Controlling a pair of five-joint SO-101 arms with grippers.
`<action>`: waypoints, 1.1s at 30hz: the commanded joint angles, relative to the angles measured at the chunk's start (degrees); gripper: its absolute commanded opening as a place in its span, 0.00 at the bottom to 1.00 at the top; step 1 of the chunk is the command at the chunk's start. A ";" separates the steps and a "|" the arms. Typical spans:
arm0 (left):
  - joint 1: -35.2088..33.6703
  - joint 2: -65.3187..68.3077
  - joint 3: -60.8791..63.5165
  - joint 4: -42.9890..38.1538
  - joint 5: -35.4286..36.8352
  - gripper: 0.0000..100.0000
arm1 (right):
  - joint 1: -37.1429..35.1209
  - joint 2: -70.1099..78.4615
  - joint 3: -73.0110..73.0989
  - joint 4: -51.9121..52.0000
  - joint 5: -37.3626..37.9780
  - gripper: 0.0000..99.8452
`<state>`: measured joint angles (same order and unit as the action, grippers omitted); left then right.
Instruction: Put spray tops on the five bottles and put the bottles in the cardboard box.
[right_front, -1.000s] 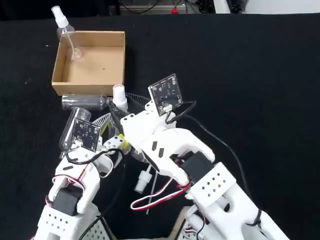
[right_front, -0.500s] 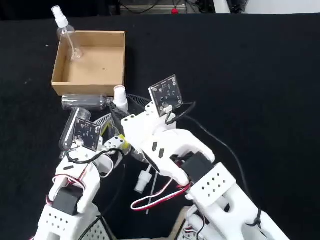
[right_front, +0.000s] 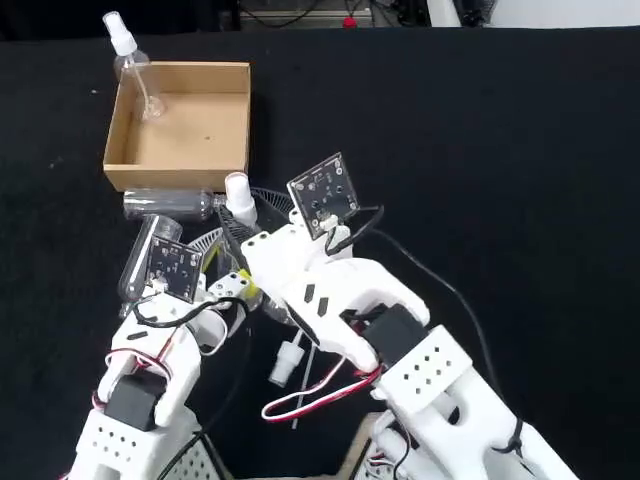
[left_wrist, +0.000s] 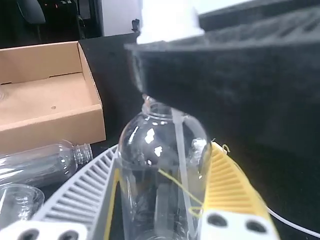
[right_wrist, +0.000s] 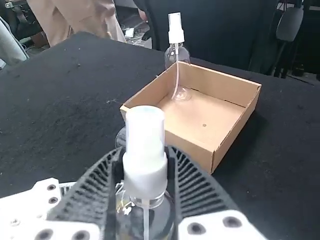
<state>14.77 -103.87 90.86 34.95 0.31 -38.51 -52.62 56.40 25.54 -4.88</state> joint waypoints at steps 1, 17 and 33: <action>-0.92 -0.62 -1.89 -0.79 0.53 0.19 | 1.14 -1.89 -0.22 -0.62 0.62 0.04; -0.92 -0.62 -1.89 -0.79 0.53 0.19 | 0.79 -7.25 2.59 2.20 0.26 0.04; -0.40 -0.62 -5.41 3.87 0.53 0.19 | 0.18 -0.92 1.54 1.05 0.70 0.04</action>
<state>14.77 -103.78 90.07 38.99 0.31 -38.24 -52.97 59.03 26.51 -4.62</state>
